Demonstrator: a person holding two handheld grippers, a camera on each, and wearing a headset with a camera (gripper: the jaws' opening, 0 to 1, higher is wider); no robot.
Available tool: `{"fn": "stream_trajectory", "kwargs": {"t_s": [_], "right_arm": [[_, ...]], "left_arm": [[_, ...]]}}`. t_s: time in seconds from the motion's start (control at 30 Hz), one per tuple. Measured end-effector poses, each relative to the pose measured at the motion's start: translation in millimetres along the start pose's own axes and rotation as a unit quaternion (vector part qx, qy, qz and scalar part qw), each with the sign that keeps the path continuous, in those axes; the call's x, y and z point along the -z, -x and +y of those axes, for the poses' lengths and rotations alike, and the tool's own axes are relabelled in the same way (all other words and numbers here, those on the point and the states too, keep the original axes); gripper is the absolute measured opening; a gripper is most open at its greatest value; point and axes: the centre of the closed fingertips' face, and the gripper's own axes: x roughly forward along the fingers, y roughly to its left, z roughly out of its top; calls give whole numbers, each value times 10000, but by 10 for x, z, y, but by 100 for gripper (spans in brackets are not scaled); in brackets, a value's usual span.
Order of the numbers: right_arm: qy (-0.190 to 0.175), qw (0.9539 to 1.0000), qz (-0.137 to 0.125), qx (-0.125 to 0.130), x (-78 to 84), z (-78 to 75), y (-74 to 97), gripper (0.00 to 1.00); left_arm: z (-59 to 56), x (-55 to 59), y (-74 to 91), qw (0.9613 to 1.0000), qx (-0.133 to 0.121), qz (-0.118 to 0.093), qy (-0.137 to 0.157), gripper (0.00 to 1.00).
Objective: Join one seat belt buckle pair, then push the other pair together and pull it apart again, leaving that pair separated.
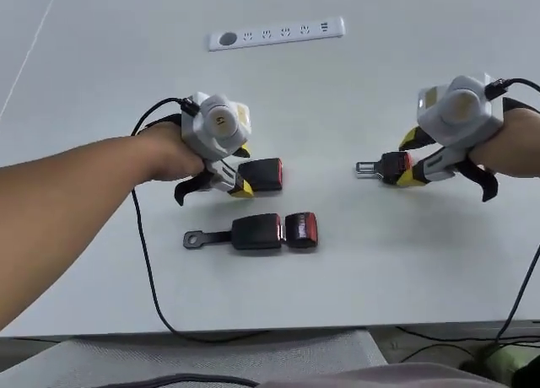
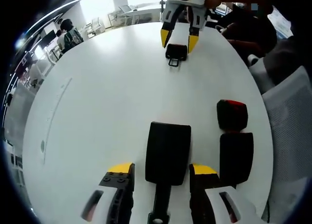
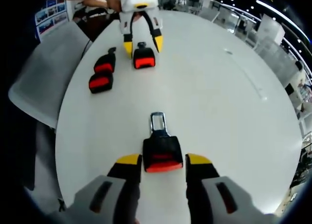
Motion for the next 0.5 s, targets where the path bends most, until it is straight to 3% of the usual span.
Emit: {"fn": "stream_trajectory", "kwargs": {"t_s": [0.23,0.5], "right_arm": [[133,9998,19,-149,-14,25,-27,32],[263,9995,55,-193,-31,33,-34,31]], "left_arm": [[-47,33,-9,9998,148,9,-103,34],[-45,35,-21,9995,167,116,-250,32]]}}
